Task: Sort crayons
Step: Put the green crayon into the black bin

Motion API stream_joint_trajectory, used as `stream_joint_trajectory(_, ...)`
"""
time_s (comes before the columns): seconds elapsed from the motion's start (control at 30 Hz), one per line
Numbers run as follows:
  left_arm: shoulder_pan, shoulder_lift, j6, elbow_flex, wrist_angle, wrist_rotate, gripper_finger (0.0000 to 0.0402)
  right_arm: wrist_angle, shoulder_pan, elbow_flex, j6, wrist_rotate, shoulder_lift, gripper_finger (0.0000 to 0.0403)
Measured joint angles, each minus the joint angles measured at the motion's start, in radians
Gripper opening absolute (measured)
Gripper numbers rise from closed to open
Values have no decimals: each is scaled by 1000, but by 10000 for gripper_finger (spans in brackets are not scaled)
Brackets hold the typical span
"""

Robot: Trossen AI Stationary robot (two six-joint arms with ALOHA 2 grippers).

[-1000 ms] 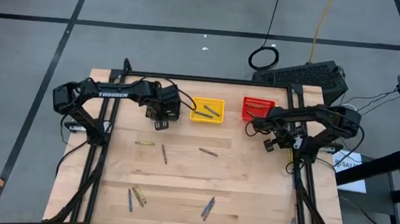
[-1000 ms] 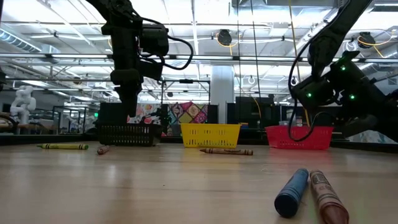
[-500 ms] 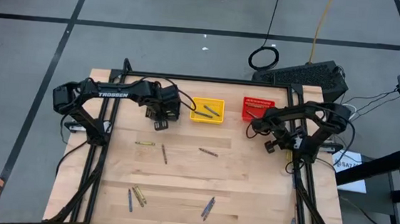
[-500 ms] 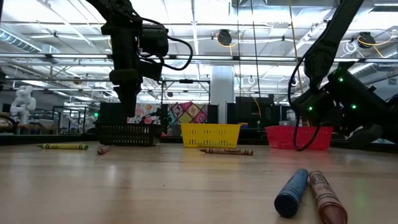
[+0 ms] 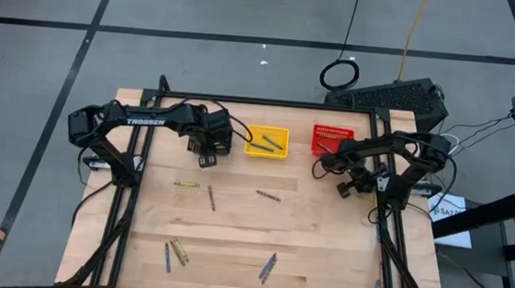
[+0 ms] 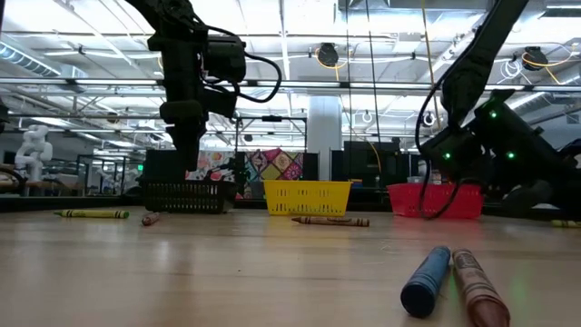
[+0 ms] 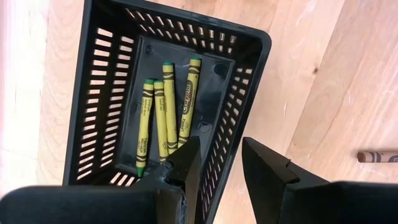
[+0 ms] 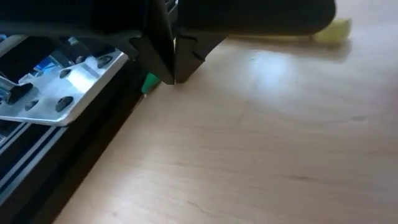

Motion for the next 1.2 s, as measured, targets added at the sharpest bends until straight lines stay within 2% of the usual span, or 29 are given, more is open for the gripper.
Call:
stream_joint_trajectory(0.27,0,0,0,0,0,0,112,-19,29,40,-11,-1,-14,0)
stream_joint_trajectory(0.6,0,0,-1,0,1,0,112,-101,73,170,-68,-1,-114,3)
stream_joint_trajectory(0.83,0,0,-1,0,-1,0,112,-140,126,223,-113,-3,-124,52)
stream_joint_trajectory(0.97,0,0,0,0,-2,0,112,-139,160,228,-173,-83,-124,85)
stream_joint_trajectory(1.2,0,0,0,0,-6,0,112,-133,251,225,-253,-106,-124,100)
